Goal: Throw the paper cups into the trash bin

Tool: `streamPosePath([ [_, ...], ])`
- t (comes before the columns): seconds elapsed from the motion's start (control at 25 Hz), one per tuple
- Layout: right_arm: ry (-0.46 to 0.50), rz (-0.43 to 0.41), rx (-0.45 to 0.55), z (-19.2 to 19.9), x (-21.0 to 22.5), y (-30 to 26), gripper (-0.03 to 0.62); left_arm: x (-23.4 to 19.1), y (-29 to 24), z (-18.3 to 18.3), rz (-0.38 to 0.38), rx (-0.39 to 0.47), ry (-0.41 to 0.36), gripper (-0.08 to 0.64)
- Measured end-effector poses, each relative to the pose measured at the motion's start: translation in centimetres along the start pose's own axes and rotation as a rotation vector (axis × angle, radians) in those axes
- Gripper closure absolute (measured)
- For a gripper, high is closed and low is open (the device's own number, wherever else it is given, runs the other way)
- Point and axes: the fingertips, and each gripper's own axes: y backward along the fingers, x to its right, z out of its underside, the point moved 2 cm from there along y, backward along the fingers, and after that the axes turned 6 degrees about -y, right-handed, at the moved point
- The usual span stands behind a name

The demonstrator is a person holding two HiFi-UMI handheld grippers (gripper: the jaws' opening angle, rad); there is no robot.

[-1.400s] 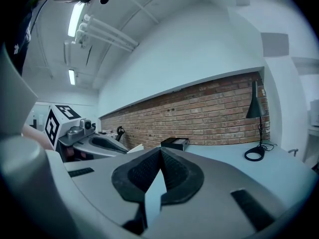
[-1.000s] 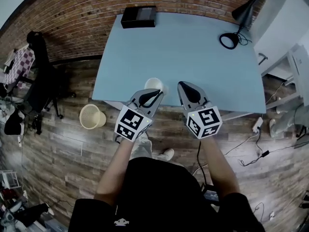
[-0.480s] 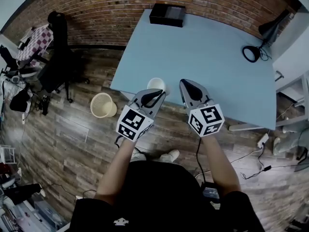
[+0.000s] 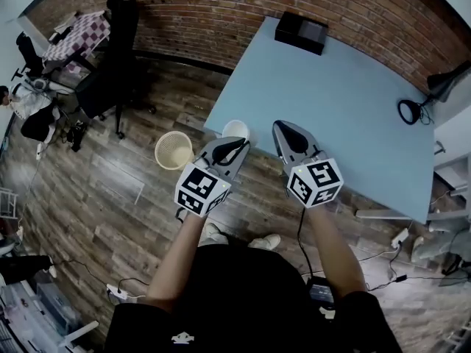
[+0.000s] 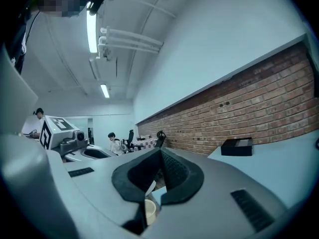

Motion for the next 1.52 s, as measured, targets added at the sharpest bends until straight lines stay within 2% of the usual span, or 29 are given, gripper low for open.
streamPosePath([
  [0.36, 0.023, -0.061, -0.044, 2.2, -8.6, -7.3, 0.589, -7.6, 8.4, 3.9, -0.092, -0.012, 0.037, 0.532],
  [0.84, 0.046, -0.121, -0.079, 3.8, -17.3, -13.8, 0.589, -14.0, 17.1, 7.8, -0.161, 0.021, 0.095, 0.532],
  [1.2, 0.07, -0.17, -0.103, 5.4, -22.4, -17.9, 0.589, -17.6, 21.9, 10.1, -0.214, 0.028, 0.107, 0.532],
  [1.52, 0.093, -0.219, -0.114, 5.7, -25.1, -20.6, 0.589, -19.7, 24.8, 11.2, -0.272, 0.034, 0.119, 0.532],
])
